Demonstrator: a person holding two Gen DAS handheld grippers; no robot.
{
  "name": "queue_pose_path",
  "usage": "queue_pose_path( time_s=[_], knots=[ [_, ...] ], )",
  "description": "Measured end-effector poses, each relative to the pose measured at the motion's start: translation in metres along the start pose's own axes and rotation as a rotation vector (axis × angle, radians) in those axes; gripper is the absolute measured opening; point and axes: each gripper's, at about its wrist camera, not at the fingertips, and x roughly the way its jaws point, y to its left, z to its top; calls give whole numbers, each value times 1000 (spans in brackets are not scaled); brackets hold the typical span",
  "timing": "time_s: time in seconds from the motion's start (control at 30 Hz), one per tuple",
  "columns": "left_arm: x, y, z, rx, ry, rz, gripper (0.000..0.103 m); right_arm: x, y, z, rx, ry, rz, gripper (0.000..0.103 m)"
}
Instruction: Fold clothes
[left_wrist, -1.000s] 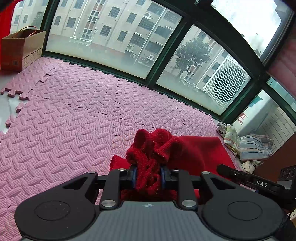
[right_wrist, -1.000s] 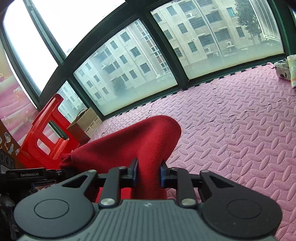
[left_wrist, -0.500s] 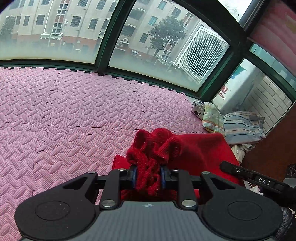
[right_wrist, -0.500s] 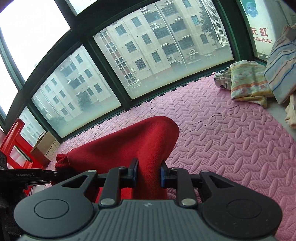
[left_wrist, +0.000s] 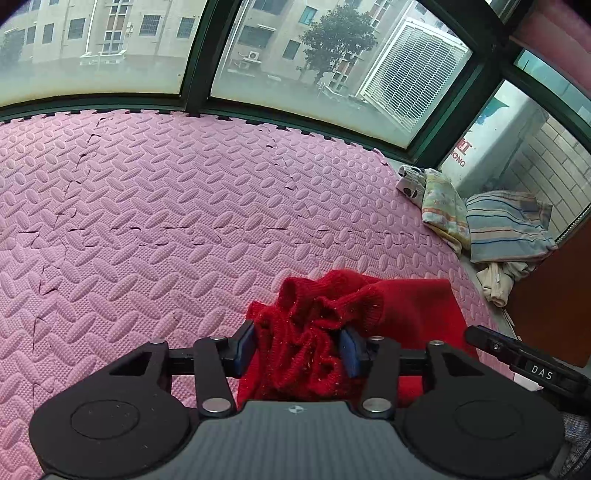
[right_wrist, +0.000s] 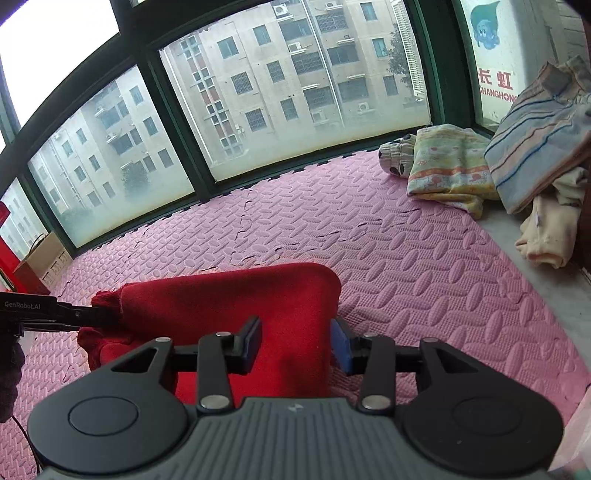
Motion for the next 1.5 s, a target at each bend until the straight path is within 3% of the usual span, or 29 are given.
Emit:
queue_pose_path(
  time_s=[0.13, 0.23, 0.4, 0.5, 0.73, 1.0, 1.27, 1.5],
  knots=[
    [-20, -11, 7, 34, -81, -7, 47, -10, 19, -6, -65, 7, 68, 42],
    [-28, -28, 8, 75, -106, -42, 37, -7, 36, -14, -109, 22, 113, 41],
    [-13, -54, 3, 153, -49, -117, 29, 8, 62, -29, -155, 59, 147, 41],
    [6, -61, 1, 181, -8, -123, 29, 14, 75, -37, -192, 64, 158, 41],
    [38, -37, 6, 69, 18, -96, 27, 24, 94, -52, -270, 66, 145, 41],
    [47, -9, 5, -18, 23, -151, 25, 16, 93, -38, -285, 73, 184, 40],
    [44, -10, 4, -6, 19, -167, 25, 31, 54, 10, -202, 7, 42, 41],
    [48, -8, 5, -5, 28, -166, 25, 76, 35, 21, -163, 78, -38, 41]
  ],
)
